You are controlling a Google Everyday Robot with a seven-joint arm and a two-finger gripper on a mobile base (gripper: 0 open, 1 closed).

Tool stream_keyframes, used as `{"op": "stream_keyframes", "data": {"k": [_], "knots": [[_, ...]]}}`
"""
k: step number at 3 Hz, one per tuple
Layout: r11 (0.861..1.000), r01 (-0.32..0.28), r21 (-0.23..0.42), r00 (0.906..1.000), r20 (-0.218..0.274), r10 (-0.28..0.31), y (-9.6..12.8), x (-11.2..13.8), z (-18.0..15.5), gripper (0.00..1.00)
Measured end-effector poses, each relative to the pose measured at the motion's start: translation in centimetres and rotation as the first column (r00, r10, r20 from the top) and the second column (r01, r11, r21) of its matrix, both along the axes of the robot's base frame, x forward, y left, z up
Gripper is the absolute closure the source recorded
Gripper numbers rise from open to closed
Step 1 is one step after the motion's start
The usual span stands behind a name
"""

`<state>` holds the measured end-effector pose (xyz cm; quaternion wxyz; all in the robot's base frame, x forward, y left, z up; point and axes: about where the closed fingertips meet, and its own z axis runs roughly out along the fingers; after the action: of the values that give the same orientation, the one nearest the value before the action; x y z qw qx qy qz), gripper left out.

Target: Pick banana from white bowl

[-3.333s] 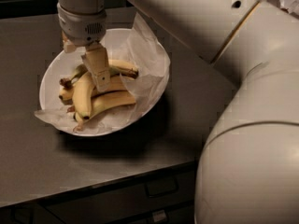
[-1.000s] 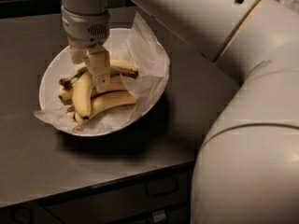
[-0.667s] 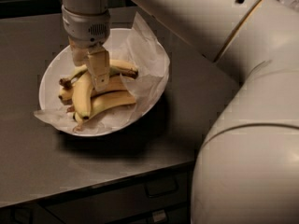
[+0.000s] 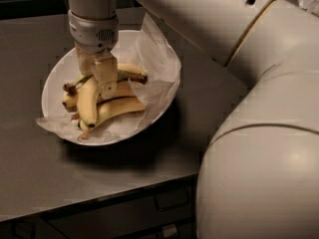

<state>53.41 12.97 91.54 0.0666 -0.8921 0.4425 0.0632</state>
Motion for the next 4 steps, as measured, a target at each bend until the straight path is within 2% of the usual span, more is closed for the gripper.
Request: {"op": "stream_keyframes", "data": {"k": [3,4], "knots": [[1.0,0.007,-0.009,1.0,-0.001,-0.007,-0.27,-0.15,0.1,0.42],[1.0,0.006,-0.012,1.0,-0.003,-0.006,-0.26,-0.13,0.1,0.47]]}}
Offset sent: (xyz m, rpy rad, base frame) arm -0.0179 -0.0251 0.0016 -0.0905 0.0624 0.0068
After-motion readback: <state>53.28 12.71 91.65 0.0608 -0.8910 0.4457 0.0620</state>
